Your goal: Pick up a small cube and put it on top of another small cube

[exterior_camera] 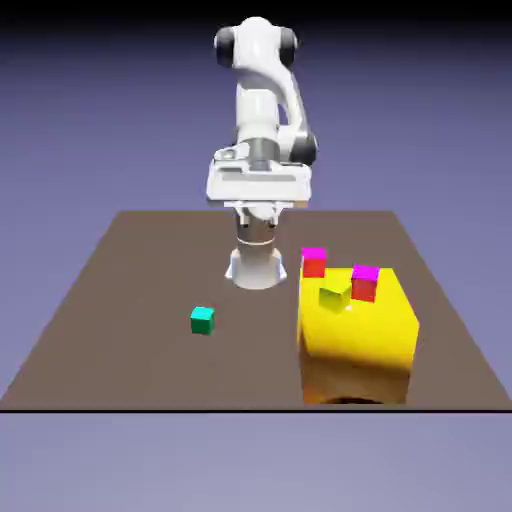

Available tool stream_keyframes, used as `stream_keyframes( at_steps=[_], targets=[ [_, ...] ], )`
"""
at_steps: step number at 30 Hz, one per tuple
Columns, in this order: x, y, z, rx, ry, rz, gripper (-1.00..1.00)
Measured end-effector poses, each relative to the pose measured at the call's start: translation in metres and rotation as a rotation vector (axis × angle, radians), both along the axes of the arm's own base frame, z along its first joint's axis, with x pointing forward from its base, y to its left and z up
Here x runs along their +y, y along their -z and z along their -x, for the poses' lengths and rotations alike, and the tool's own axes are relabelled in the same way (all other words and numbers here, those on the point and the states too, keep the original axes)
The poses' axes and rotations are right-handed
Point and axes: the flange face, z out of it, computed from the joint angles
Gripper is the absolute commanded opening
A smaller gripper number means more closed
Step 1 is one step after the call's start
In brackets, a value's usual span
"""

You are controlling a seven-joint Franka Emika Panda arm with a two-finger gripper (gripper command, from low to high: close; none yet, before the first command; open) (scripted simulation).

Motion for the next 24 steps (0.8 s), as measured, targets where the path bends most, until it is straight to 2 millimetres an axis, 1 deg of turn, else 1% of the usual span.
stream_keyframes(
  at_steps=[5, 11, 18, 24],
  targets=[
    [-0.002, 0.06, 0.002, 0.207, -0.158, 0.186, 0.0],
    [-0.01, 0.129, 0.018, 0.457, -0.365, 0.395, 0.0],
    [-0.026, 0.202, 0.052, 0.742, -0.631, 0.619, 0.0],
    [-0.046, 0.252, 0.09, 0.974, -0.879, 0.795, 0.0]
  ],
)
